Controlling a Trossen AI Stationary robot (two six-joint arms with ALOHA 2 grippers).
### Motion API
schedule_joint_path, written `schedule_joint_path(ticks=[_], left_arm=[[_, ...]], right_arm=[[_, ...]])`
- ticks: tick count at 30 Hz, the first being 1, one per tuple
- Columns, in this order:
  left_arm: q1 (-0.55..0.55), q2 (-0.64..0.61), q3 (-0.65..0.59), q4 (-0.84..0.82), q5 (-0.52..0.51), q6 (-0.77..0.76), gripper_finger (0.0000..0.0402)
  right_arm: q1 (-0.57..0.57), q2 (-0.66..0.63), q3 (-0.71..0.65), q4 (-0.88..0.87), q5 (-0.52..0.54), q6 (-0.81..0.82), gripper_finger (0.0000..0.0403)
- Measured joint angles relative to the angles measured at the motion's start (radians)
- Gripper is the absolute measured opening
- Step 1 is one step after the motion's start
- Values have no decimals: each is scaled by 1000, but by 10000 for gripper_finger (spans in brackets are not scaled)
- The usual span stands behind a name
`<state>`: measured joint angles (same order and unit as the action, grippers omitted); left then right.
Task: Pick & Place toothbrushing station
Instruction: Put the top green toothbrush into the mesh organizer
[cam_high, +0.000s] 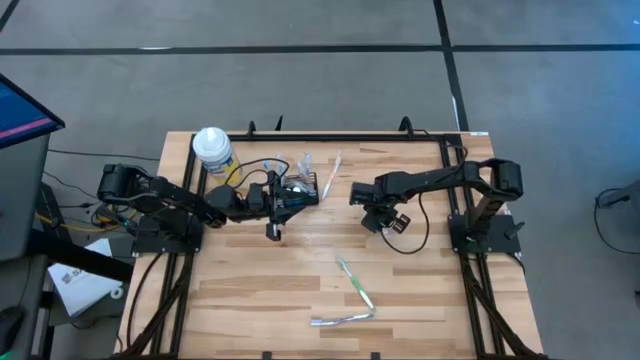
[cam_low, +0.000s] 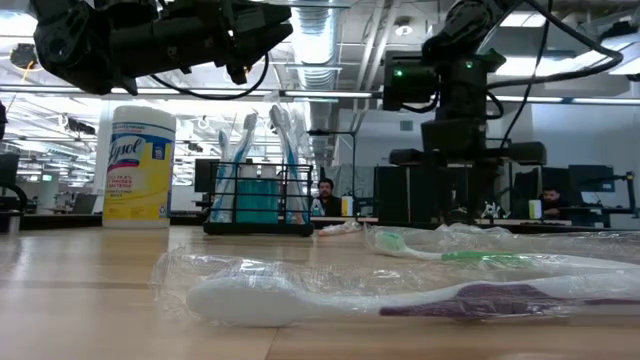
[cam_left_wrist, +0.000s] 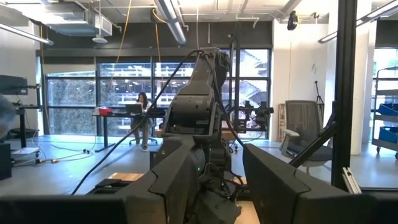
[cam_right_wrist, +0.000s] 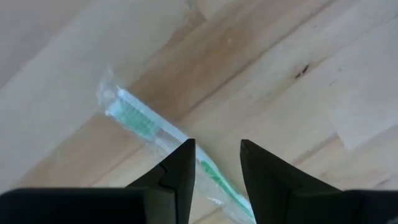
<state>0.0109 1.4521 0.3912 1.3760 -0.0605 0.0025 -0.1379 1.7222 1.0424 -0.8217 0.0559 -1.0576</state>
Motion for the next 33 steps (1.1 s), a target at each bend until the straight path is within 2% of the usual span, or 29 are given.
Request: schedule_joint_path(ticks=[11,33], left_arm=[[4,0,0,0,0,0,145],[24,0,0,0,-1,0,145]], right_arm=[[9,0,0,-55,49,-90,117],[-25,0,0,-61,43,-182,117]])
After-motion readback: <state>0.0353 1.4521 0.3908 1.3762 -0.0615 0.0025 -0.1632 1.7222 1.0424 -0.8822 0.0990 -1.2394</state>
